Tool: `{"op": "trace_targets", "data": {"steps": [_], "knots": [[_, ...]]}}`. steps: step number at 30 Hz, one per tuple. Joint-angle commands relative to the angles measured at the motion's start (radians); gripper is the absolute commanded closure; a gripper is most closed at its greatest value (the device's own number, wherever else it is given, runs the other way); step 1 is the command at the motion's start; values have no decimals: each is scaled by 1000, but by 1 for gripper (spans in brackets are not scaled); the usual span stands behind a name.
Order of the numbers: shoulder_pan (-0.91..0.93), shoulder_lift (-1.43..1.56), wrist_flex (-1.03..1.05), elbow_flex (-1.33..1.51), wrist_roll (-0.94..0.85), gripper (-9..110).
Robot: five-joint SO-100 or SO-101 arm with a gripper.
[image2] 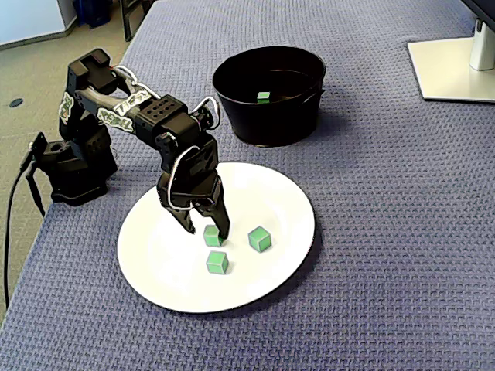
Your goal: Pick up the items on the white plate and put them in the black container.
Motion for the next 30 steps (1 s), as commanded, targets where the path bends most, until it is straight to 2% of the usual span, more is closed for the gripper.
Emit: {"op": "trace_targets", "data": {"steps": [1,6,15,23,26,30], "knots": [[14,8,-11,-61,-12,93],[15,0,-23,-64,-18,101],[20,60,-12,-77,-6,102],[91,577,11,-222,-37,102],[21,738,-52,-273,-28,102],[-164,868,-153,-307,-5,102]]}}
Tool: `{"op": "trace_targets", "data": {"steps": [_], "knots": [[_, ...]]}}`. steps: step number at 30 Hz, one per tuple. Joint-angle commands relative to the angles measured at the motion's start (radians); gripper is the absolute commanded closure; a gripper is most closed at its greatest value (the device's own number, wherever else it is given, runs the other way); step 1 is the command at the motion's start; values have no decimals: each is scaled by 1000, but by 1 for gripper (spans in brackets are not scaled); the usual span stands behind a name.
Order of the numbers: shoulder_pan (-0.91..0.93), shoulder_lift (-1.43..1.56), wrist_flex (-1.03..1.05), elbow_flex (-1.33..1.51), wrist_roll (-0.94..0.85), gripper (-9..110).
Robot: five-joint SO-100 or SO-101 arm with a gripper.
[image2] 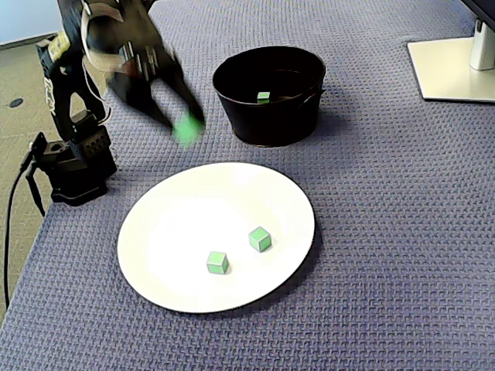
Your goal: Pick up the items on the white plate and put them in the black container.
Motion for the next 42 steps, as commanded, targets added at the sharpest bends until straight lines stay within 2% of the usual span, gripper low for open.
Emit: {"op": "trace_targets", "data": {"steps": [1,9,16,22,26,28,30,36,42], "knots": [[-198,186,-104,-66,32,102],[-770,206,-146,98,5,102],[-1005,31,-195,380,38,102],[-1034,-120,-390,663,26,102],[-1043,-143,-390,689,61,101],[-1040,-143,-388,689,67,87],[-1034,-144,-380,689,55,86],[-989,-41,-202,561,37,77],[-790,129,138,163,43,75]]}}
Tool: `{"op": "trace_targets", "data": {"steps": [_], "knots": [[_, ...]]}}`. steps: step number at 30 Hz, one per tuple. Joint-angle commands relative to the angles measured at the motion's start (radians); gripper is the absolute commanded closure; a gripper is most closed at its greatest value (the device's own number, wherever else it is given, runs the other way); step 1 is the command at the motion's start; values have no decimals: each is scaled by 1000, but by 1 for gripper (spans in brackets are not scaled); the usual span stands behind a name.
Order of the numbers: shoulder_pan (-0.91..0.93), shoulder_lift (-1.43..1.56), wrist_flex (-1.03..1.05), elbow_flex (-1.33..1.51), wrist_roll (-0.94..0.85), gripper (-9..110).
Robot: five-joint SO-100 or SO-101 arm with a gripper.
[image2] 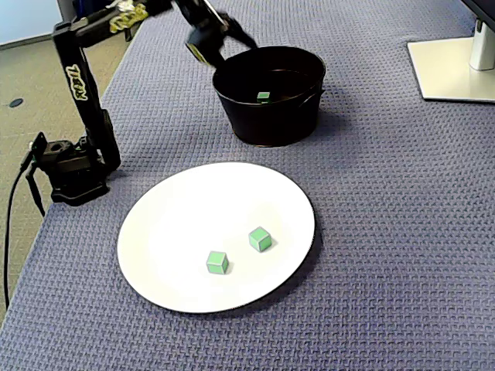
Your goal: Pick up the items on the white plate and put them in the black container.
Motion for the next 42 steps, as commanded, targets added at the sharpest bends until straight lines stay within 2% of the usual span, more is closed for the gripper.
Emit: {"op": "trace_targets", "data": {"steps": [1,4,7,13,18,21,27,42], "knots": [[176,150,245,-373,8,74],[368,186,388,-617,11,72],[615,215,437,-723,8,71],[1117,179,439,-657,3,69],[1348,14,296,-495,6,66],[1368,-89,193,-371,-2,65],[1285,-281,57,-258,-44,61],[1154,-681,172,-545,-35,61]]}}
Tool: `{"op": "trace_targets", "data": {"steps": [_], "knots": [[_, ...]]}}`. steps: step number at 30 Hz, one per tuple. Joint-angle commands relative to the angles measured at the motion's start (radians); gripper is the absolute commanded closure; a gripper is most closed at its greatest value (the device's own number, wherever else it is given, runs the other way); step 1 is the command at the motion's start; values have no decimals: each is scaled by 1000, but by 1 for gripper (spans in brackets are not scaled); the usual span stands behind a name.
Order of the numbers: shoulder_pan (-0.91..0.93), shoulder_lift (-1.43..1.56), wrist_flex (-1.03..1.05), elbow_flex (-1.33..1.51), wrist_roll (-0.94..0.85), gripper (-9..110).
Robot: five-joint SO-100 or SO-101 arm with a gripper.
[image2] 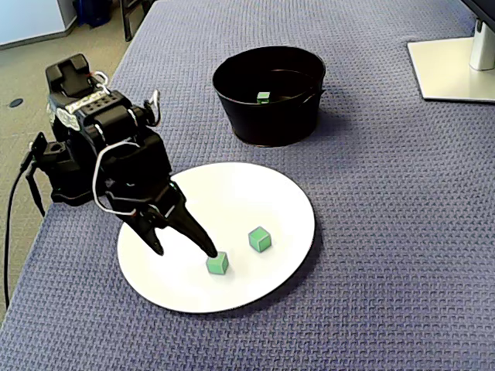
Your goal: Pick up the items on the white plate and put them in the black container.
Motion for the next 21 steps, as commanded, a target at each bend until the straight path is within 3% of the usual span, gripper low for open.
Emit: {"op": "trace_targets", "data": {"steps": [1,21], "knots": [[-52,-51,29,-118,2,61],[-138,-270,104,-275,-40,62]]}}
